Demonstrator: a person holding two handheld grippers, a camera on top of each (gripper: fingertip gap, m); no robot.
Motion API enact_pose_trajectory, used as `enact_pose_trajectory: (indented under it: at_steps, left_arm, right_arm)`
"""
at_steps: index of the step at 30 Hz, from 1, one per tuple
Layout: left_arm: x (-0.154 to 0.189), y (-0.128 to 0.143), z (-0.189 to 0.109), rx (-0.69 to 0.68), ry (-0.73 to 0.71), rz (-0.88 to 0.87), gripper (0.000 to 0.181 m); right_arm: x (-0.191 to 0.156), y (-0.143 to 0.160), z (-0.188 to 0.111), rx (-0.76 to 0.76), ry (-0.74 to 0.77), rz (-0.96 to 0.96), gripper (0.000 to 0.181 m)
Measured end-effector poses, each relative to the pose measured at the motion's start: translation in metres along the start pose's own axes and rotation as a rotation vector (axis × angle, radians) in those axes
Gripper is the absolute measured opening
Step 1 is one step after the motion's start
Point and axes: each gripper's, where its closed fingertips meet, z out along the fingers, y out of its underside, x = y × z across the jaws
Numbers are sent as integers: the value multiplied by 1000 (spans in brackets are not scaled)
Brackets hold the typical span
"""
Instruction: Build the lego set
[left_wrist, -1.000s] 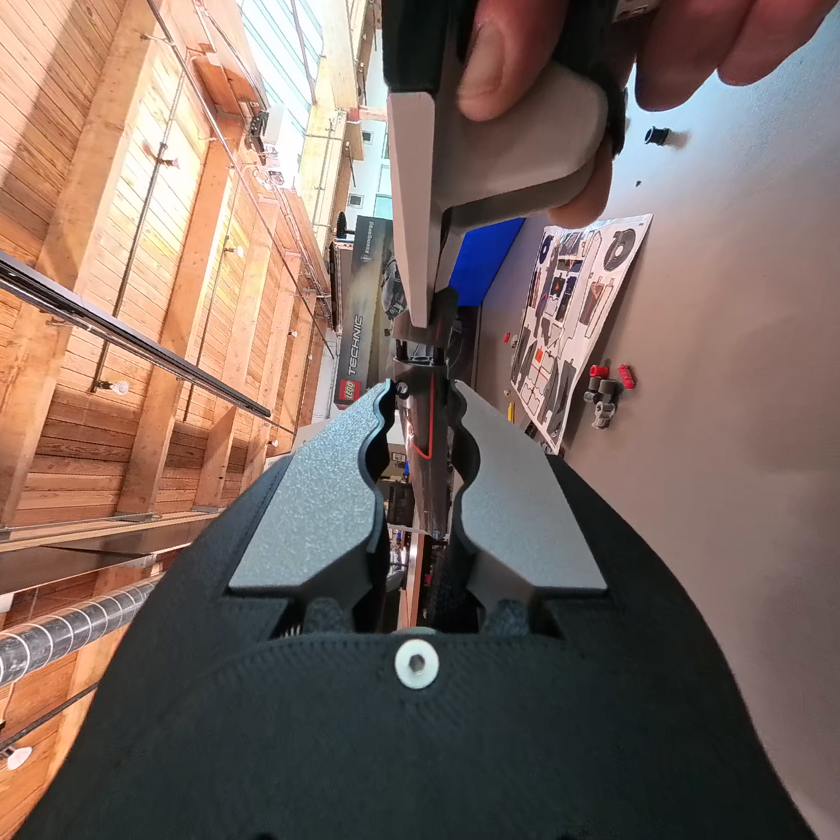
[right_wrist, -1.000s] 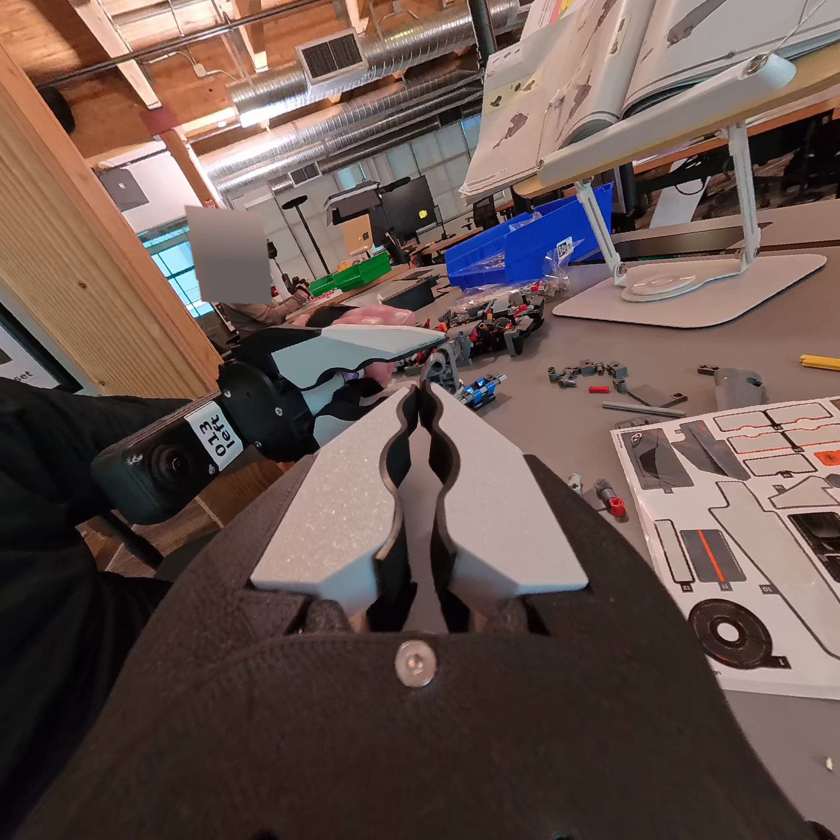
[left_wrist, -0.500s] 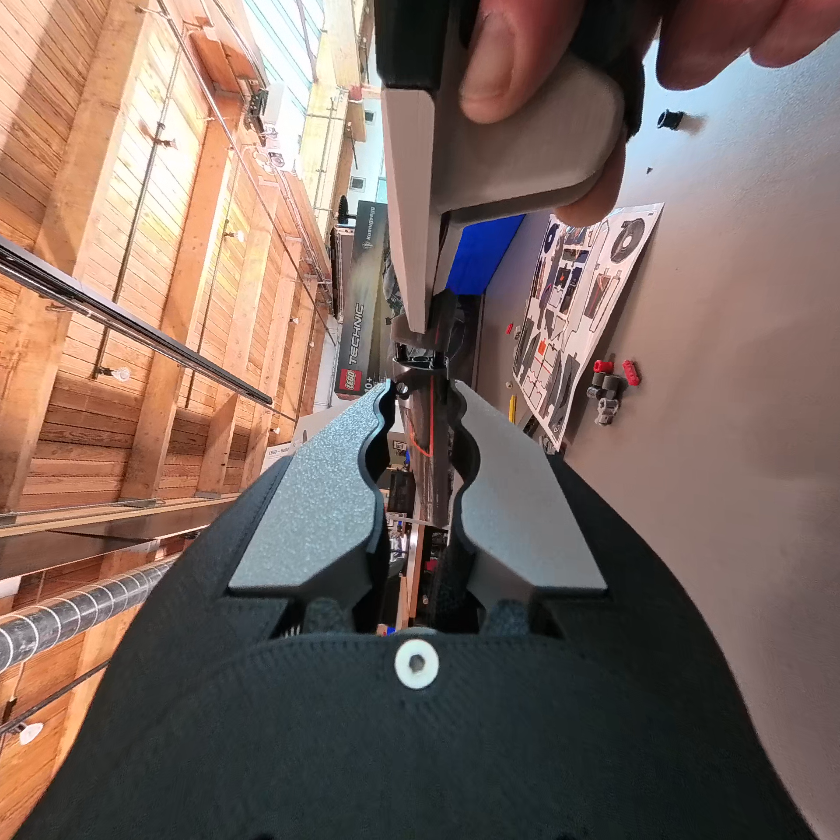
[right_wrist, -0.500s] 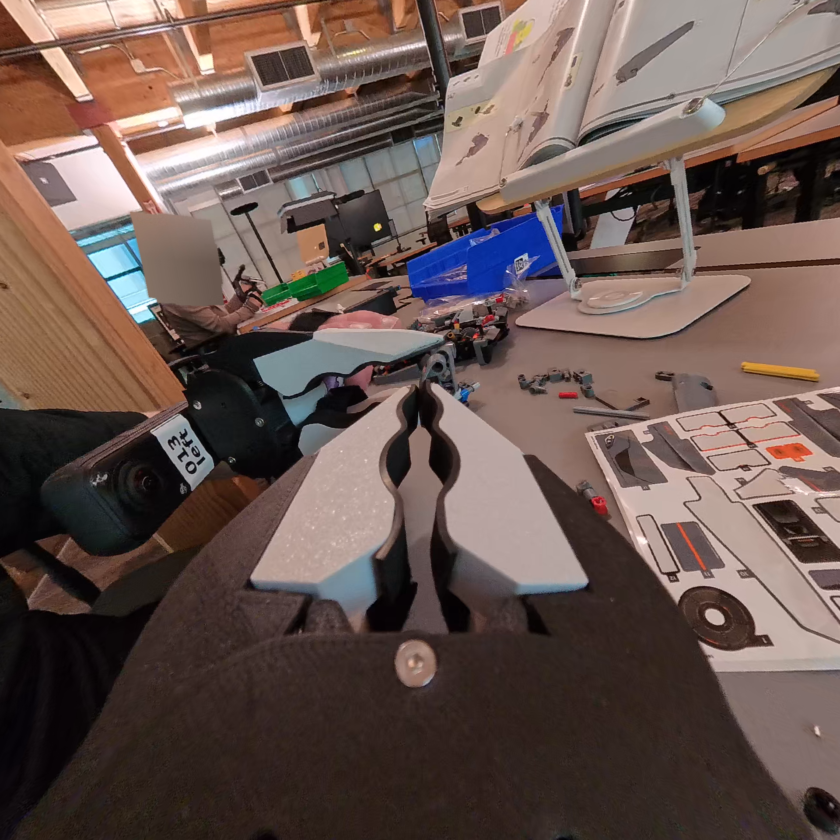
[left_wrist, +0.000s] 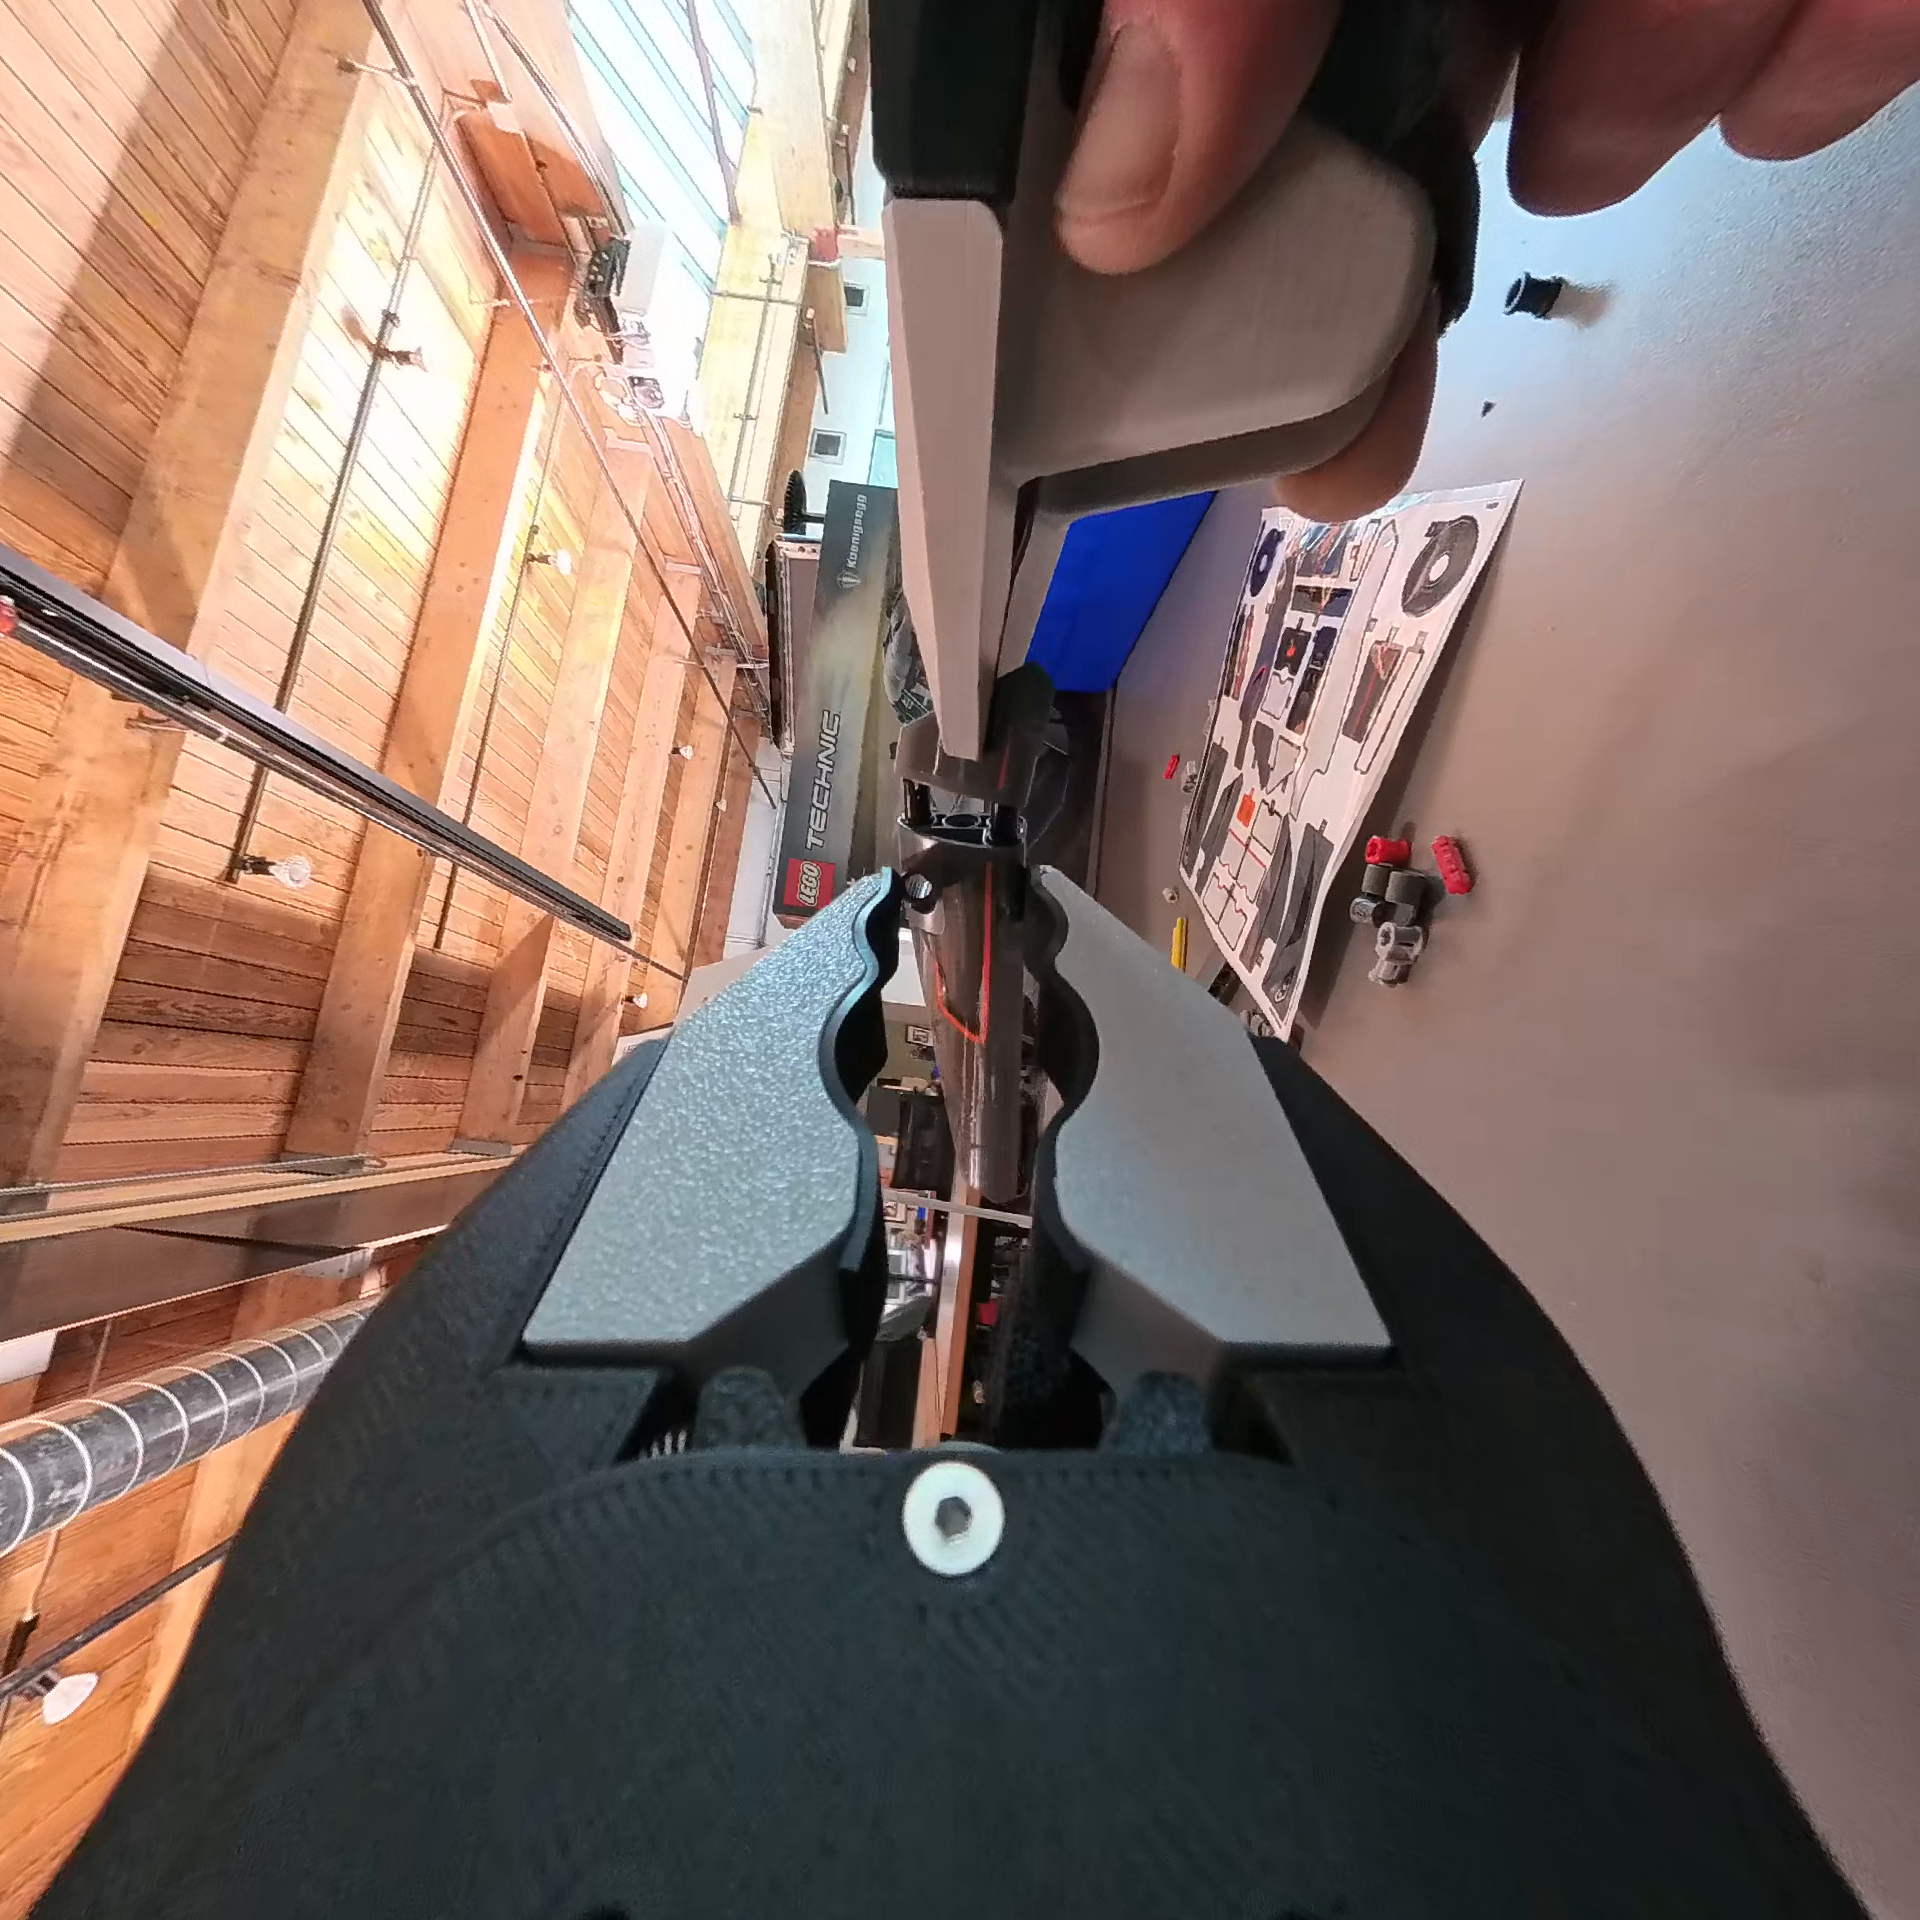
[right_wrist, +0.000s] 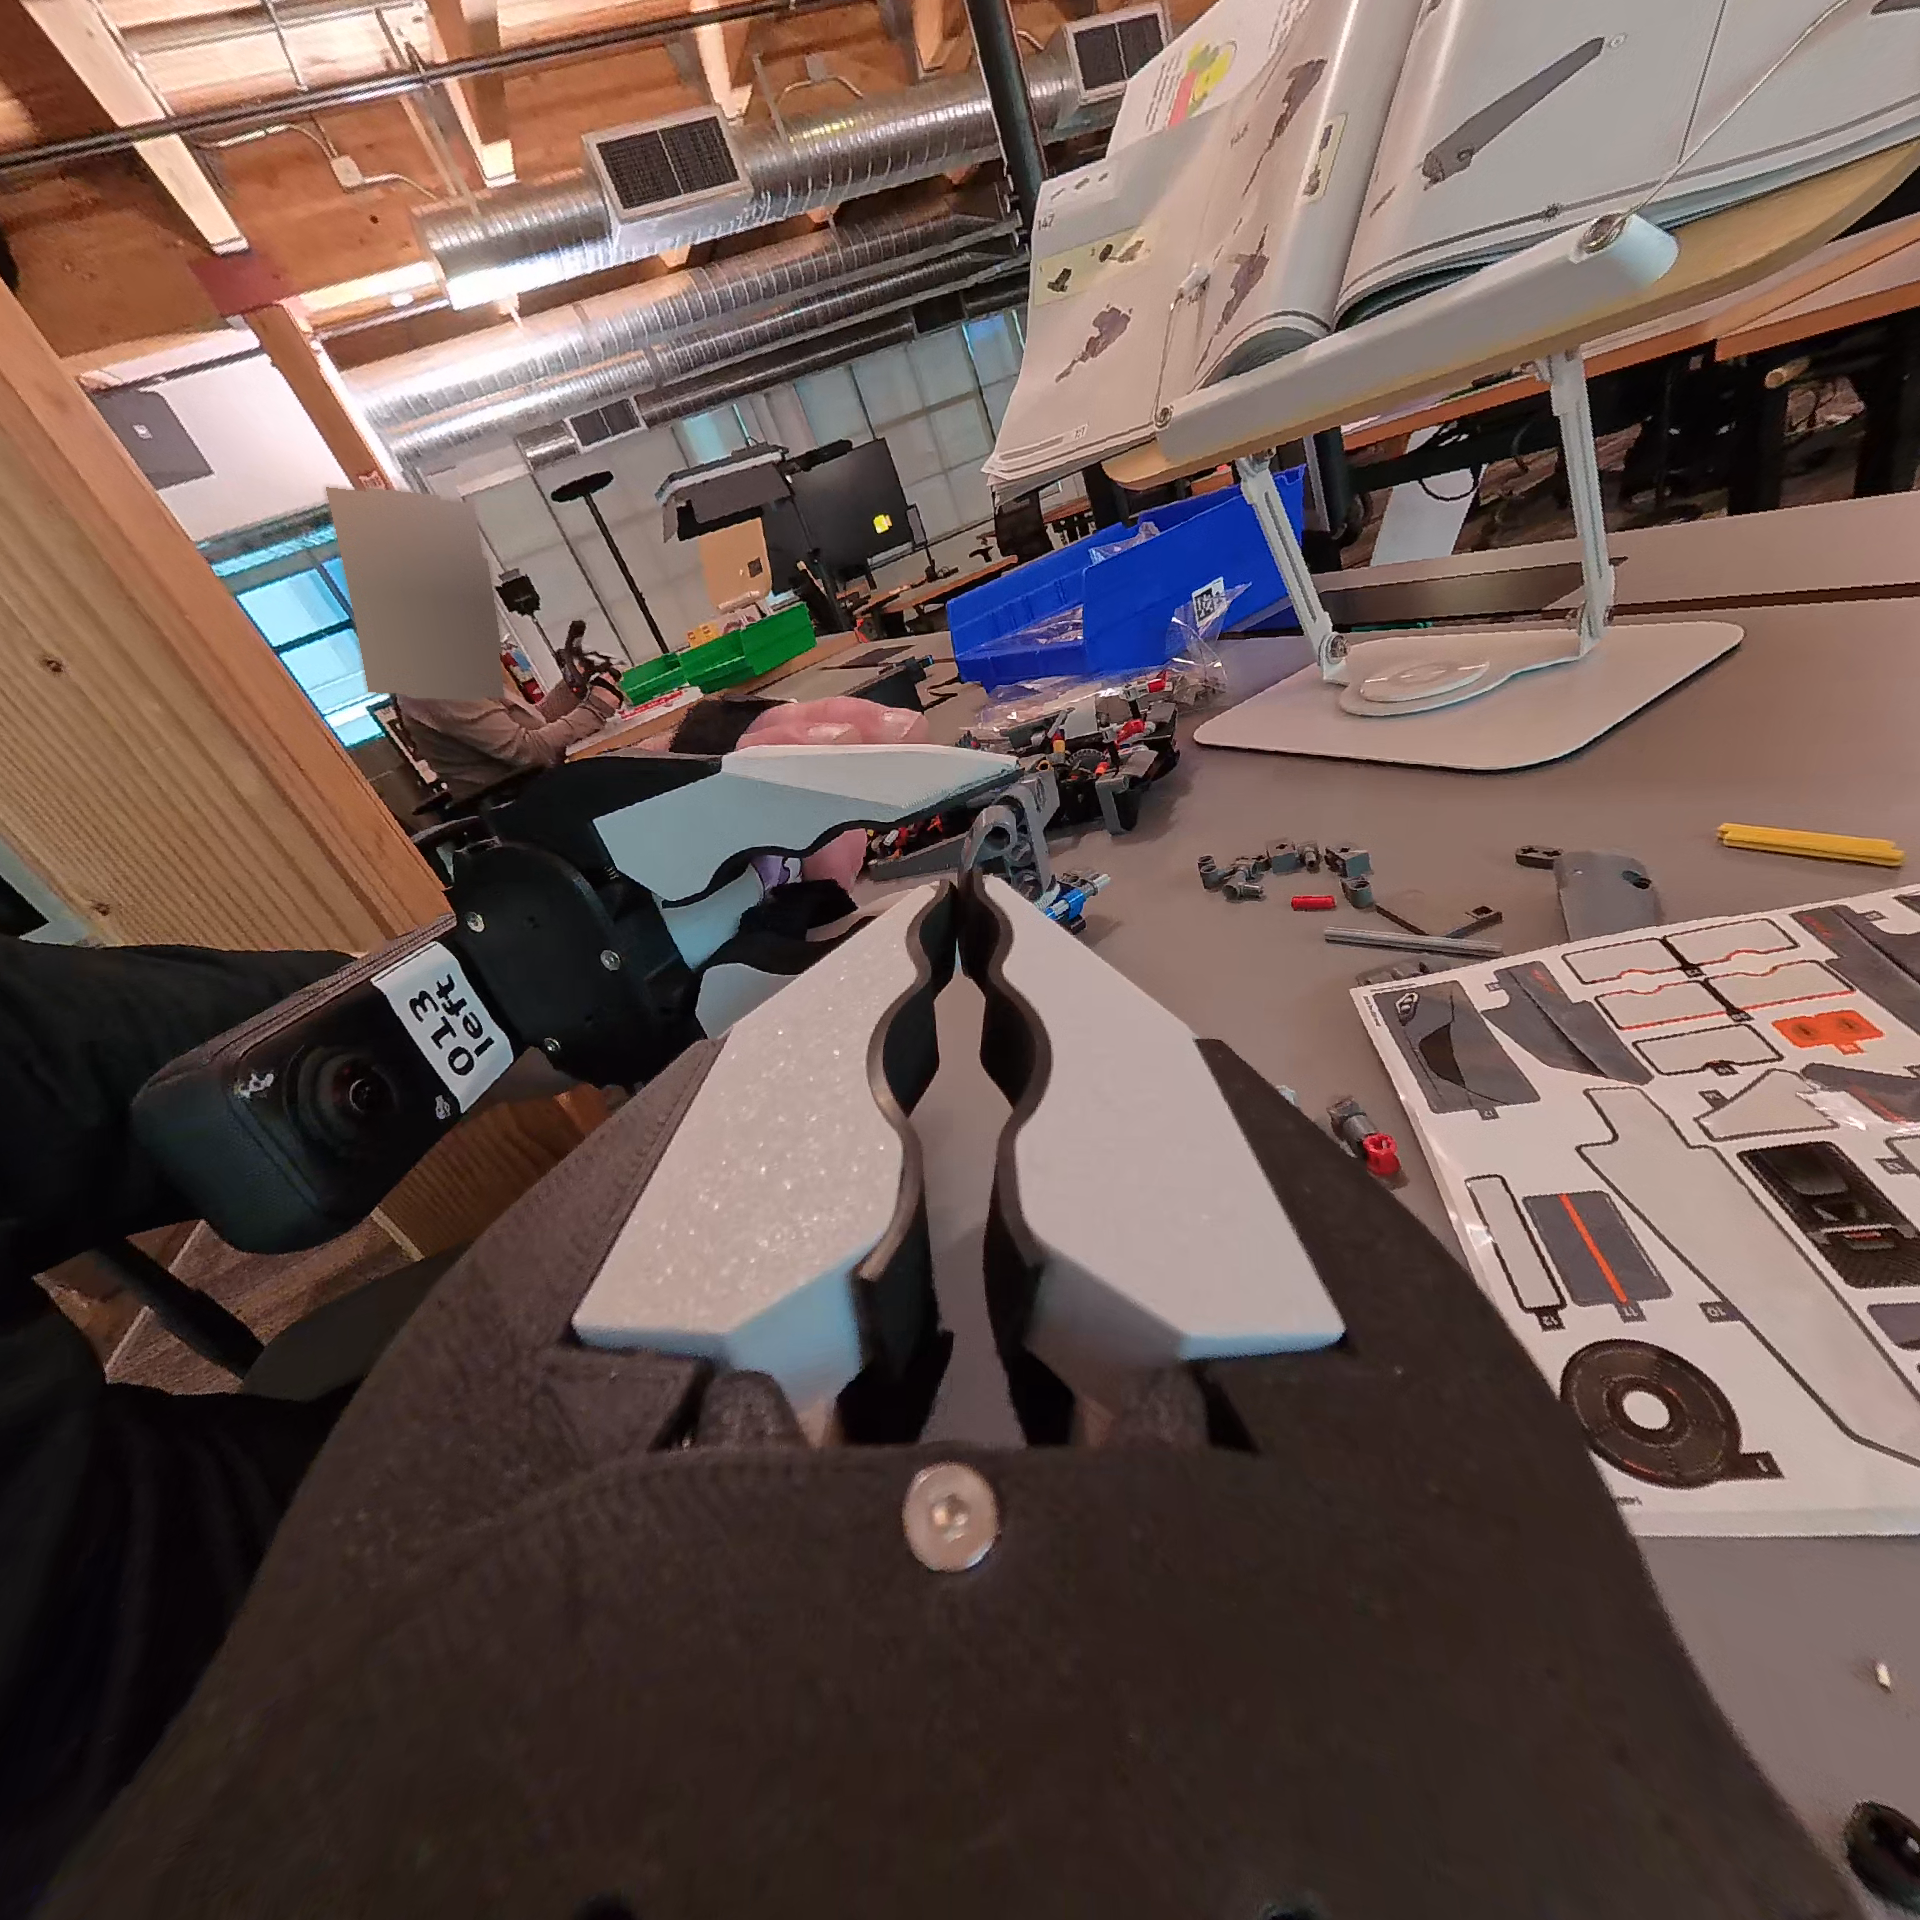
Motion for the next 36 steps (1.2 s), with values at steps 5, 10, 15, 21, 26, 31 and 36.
enact_pose_trajectory:
  at_steps: [5,10,15,21,26,31,36]
  left_arm:
    - [2,0,-2,-7,13,13,19]
    - [14,-1,-6,-15,63,10,19]
    - [19,-4,-10,-19,94,-1,19]
    - [35,-6,-23,-41,171,-26,19]
    - [41,-18,-38,-27,203,-57,19]
    - [57,-40,-51,1,246,-81,19]
    - [76,-55,-54,-3,312,-55,18]
  right_arm:
    - [0,3,0,-18,14,-4,0]
    - [-1,14,-3,-94,29,28,0]
    - [-1,20,-6,-131,31,73,0]
    - [-8,37,-7,-206,39,118,0]
    - [-21,47,-16,-220,51,142,0]
    - [-40,63,-32,-191,86,173,0]
    - [-47,81,-47,-155,147,199,0]
